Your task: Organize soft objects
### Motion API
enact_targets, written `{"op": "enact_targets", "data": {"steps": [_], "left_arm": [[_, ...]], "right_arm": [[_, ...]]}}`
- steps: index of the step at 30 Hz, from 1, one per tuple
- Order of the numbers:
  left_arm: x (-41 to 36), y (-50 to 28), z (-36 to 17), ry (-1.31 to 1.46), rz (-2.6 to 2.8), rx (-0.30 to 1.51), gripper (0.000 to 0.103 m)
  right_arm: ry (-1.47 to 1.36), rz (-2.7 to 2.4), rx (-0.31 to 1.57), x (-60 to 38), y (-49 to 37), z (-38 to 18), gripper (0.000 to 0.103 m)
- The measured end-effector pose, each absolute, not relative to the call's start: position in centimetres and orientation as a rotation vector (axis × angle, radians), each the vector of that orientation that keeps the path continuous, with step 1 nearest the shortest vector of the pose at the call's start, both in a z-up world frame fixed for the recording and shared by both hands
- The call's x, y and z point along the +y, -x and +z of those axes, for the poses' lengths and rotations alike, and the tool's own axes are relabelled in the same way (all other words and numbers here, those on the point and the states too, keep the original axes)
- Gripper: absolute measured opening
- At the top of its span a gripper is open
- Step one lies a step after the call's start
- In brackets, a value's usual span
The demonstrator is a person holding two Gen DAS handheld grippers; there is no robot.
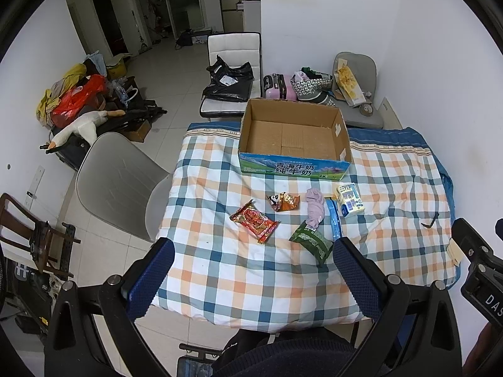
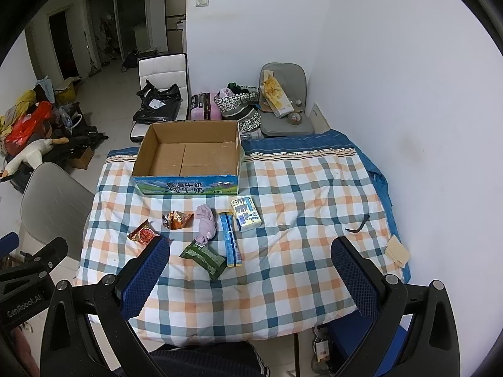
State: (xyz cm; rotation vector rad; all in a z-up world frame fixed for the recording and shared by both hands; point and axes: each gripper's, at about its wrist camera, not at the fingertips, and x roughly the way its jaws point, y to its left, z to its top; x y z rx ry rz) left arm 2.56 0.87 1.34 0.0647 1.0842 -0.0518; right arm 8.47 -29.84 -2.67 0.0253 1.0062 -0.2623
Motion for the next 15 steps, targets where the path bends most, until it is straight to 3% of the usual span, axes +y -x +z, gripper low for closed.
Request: {"op": "enact_targets", "data": {"steps": [15], "left_arm": [[1.02, -2.59, 1.43, -0.061, -0.053, 1.082, 0.103]], "right_arm": [[-0.023, -0.264, 0.997, -29.37, -7.56, -2.93, 0.103]]}}
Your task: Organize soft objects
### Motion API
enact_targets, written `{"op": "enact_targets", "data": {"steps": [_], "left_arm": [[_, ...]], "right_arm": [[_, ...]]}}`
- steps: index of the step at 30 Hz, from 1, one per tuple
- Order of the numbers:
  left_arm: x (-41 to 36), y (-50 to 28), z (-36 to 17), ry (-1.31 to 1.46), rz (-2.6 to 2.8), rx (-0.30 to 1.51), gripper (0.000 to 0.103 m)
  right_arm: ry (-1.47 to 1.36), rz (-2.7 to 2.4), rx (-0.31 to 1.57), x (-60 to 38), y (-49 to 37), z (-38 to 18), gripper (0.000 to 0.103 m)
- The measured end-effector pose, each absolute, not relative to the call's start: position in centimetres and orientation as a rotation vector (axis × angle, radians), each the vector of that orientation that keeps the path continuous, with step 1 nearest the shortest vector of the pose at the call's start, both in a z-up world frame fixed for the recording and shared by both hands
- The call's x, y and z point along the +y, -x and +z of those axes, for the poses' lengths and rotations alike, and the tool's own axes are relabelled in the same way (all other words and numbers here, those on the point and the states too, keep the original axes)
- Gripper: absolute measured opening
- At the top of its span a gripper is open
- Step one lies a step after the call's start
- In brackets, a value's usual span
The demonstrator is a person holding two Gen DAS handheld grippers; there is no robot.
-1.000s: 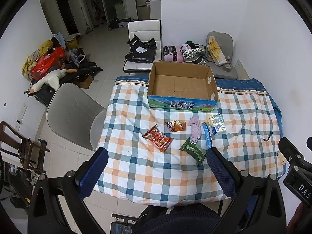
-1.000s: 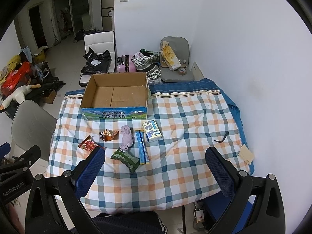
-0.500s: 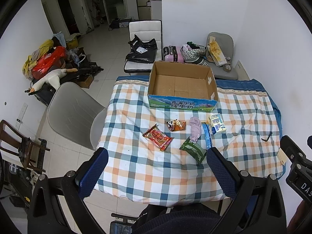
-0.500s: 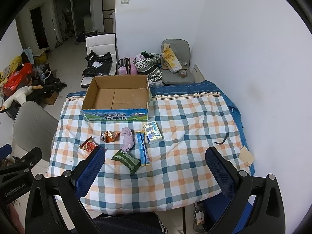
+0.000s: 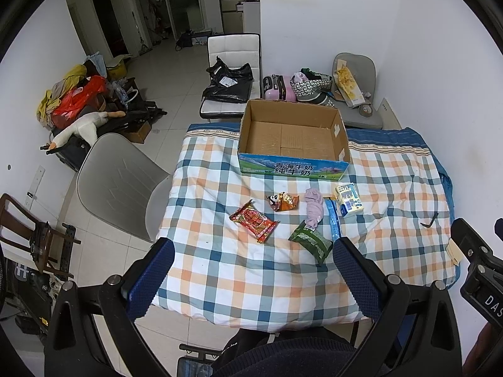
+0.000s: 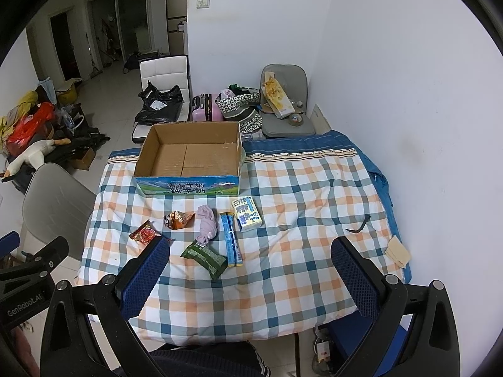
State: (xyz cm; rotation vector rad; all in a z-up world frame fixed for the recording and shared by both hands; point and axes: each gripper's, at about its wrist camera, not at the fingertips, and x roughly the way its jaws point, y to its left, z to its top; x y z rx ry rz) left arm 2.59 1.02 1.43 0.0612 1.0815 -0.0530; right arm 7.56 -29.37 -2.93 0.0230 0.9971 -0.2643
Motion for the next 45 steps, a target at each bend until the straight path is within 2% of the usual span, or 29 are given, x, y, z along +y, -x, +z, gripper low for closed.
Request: {"op": "enact_targets", "data": {"steps": [20, 26, 33, 38, 45], "left_arm": [[0.8, -2.8, 1.4, -0.048, -0.054, 1.090, 0.103], [-0.2, -6.8, -0.2, -0.016, -0.052, 1.105, 0.103], [0.9, -13.2, -8.7, 0.089, -0.009, 1.238, 0.103], [1.3, -17.2, -17.9, 0.148, 0.039, 1.418, 0.103], [3.1, -20.6, -29.4, 0.355, 0.164, 1.623, 0.102]], "right_arm": [[-0.039, -0.260, 1.001, -29.4, -8.0, -2.9, 0.103], [-0.110, -0.226, 1.086, -30.9, -11.4, -7.0, 0.103], [-0.173, -0.165, 1.233, -33.9, -17.5, -18.2, 0.103], [-0.174, -0.157, 1.371, -36.6, -23.2, -27.9, 0.103], [-0.169, -0.165, 1.515, -40.2, -29.8, -37.9, 0.103]]}}
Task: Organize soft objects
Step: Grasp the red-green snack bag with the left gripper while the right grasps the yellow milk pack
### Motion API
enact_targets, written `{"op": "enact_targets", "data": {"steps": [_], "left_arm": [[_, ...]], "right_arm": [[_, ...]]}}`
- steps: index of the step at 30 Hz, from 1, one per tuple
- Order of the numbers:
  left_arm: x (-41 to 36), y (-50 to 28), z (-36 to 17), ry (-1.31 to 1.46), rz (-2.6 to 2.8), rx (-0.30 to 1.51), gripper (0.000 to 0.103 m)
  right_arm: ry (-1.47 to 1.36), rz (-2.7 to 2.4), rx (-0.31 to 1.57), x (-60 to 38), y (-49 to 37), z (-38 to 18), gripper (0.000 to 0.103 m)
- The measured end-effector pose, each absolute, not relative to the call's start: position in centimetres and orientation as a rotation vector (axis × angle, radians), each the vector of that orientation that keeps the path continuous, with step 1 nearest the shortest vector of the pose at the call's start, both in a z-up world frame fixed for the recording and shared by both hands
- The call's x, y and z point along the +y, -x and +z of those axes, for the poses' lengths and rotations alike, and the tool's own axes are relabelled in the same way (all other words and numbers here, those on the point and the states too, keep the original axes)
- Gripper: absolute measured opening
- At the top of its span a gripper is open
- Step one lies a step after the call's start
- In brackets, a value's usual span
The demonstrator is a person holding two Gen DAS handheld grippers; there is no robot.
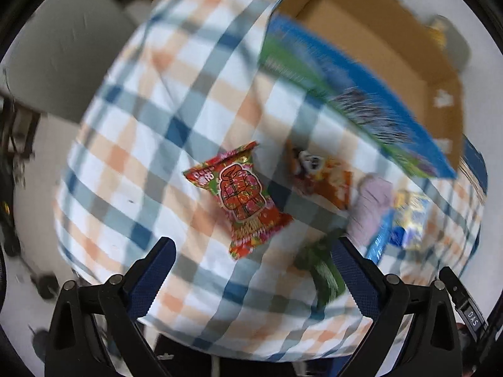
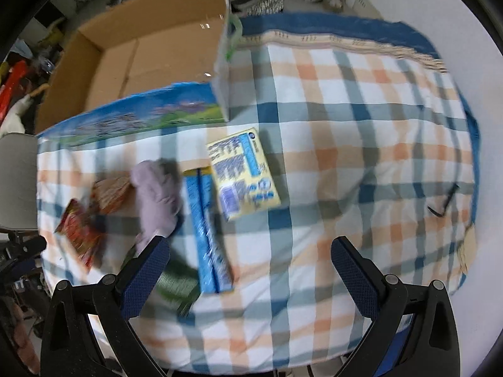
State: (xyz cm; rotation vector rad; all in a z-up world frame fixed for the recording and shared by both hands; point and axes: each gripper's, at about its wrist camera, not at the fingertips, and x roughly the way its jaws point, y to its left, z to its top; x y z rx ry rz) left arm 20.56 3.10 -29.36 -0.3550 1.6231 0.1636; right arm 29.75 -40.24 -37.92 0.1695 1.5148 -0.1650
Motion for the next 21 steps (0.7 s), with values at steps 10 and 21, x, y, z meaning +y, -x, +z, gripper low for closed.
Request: {"op": "enact_targets", "data": {"steps": [10, 21], "left_arm": [[4.1, -22.3, -40.0, 0.495, 0.285, 1.780, 0.096], [1.5, -20.7, -39.9, 0.249, 0.240, 1.733, 0.048]], "right_arm": [[-0.155, -0.138, 1.699, -40.9, -35.6, -47.9, 0.103], [-0.172, -0.099, 1.839, -40.1, -35.7, -51.7, 0.070]]}}
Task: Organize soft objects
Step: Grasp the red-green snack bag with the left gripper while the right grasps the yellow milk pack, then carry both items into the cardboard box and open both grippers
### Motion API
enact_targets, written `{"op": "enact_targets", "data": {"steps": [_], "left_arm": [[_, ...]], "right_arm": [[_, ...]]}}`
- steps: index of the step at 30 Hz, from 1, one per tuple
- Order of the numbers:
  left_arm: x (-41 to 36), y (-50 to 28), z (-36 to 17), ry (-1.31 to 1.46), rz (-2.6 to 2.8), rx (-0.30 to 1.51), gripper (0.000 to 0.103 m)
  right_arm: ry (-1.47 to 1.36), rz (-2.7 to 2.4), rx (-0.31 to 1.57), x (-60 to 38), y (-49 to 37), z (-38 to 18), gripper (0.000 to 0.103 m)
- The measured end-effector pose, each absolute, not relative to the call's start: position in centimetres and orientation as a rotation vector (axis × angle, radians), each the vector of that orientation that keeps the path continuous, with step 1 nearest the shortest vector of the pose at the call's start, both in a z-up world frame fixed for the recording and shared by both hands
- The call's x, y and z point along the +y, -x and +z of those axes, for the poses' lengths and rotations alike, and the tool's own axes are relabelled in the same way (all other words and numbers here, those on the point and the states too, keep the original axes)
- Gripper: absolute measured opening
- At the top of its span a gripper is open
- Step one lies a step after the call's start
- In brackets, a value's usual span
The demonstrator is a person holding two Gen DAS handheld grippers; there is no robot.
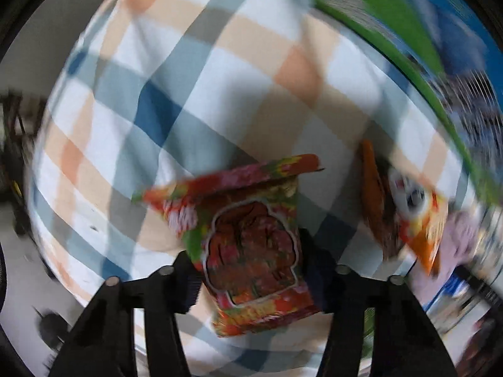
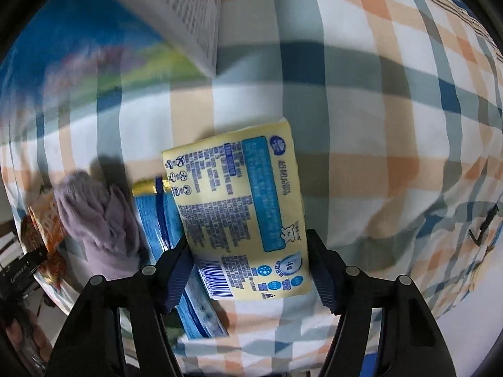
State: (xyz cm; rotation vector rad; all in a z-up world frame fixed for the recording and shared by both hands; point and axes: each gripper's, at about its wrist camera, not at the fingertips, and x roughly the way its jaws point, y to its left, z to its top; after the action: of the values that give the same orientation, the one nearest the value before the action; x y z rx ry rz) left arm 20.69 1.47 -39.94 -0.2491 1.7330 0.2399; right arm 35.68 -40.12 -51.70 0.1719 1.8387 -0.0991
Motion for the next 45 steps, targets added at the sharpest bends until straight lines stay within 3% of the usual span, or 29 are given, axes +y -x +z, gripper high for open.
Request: {"op": "enact_targets", "data": {"steps": [6, 10, 16, 25, 31, 37, 45], "left_arm": [[-2.8, -18.1, -39.6, -0.008, 0.160, 1.698, 0.048], [-2.3, -17.5, -41.4, 0.077, 0.183, 1.702, 0.050], [-1.9, -15.9, -39.7, 0.120, 0.173, 1.658, 0.044], [-6.0, -10.3, -34.3, 0.087, 0.149, 1.616, 0.043], [-7.5, -8.6, -26.1, 0.102, 0.048, 1.519, 0.043], [-10.0, -18.2, -20.7, 0.092, -0.111, 1.429, 0.043], [-12.4, -31.1, -18.9, 0.039, -0.224, 1.392, 0.043]], "right_arm": [[-0.132, -0.097, 1.860, -39.5, -32.2, -51.5, 0.070], [-0.159, -0.094, 1.886, -38.8, -30.8, -53.4, 0.070], [-0.169, -0.102, 1.835, -37.8, -28.6, -53.3, 0.067], [-0.207, 0.002, 1.719, -34.7, -25.1, -41.4, 0.066], [-0.225, 0.081, 1.623, -34.2, -23.4, -33.7, 0.066], [-0.272, 0.114, 1.516, -33.8, -23.8, -28.2, 0.066], [-0.320, 0.043, 1.437, -33.8, -28.7, -23.3, 0.066]]}}
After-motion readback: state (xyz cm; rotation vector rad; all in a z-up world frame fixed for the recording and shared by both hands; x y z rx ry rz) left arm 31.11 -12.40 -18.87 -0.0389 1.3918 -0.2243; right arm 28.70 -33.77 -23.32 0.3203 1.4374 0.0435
